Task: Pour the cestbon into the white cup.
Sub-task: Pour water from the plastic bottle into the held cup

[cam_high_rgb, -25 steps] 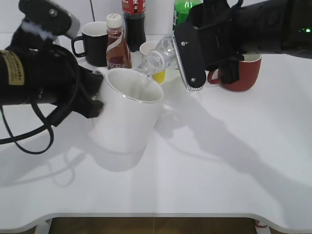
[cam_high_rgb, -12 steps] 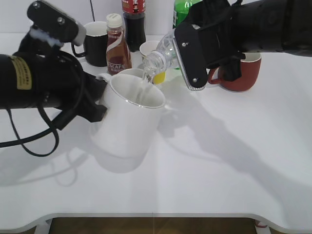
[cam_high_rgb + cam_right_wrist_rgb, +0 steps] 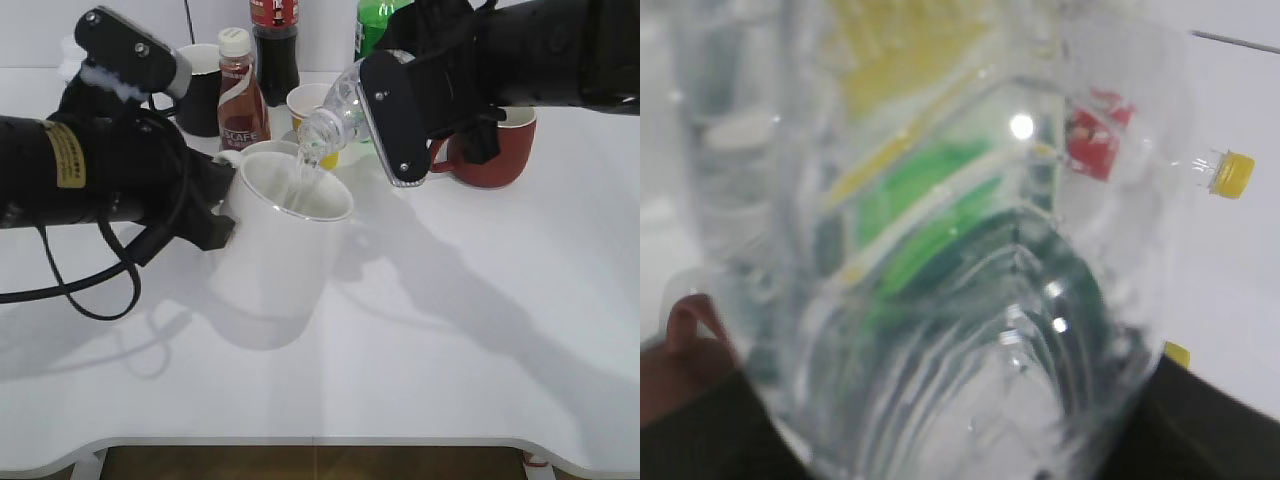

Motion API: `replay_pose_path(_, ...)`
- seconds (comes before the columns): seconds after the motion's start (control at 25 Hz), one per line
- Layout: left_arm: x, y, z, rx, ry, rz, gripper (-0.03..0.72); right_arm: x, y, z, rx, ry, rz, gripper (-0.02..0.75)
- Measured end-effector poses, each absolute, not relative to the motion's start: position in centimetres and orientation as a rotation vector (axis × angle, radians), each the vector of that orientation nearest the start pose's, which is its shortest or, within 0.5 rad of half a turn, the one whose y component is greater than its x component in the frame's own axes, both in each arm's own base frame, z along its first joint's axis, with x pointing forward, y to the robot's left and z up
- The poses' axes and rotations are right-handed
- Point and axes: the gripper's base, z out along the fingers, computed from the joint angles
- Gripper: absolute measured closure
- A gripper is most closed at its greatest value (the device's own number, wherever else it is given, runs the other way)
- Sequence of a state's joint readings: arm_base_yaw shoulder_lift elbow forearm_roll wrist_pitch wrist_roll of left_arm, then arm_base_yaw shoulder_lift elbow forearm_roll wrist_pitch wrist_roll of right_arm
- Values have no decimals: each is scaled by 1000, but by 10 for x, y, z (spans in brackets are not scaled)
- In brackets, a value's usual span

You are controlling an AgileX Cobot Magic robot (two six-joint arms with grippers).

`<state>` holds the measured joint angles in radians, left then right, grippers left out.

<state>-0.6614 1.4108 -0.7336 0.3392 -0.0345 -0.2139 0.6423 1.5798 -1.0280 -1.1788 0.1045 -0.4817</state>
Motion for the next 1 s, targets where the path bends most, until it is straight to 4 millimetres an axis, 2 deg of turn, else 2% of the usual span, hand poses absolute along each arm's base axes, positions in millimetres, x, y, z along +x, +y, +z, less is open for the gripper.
replay_pose_path(0.4, 231, -183, 236, 830, 1953, -349, 651, 290, 204, 269, -1965, 904, -747, 293)
replay_pose_path(0.52, 232, -184, 237, 827, 1940, -357, 651, 290, 204, 268, -1935, 954, -716, 293)
replay_pose_path(0.8, 239, -175, 238, 805, 1940, -325, 651, 287, 207, 267, -1710, 1255, -451, 293)
replay_pose_path(0.92, 241, -167, 247, 775, 1901, -319, 651, 286, 210, 268, -1587, 1365, -320, 293)
replay_pose_path(1.0, 243, -164, 257, 746, 1845, -333, 651, 285, 212, 269, -1442, 1478, -180, 293)
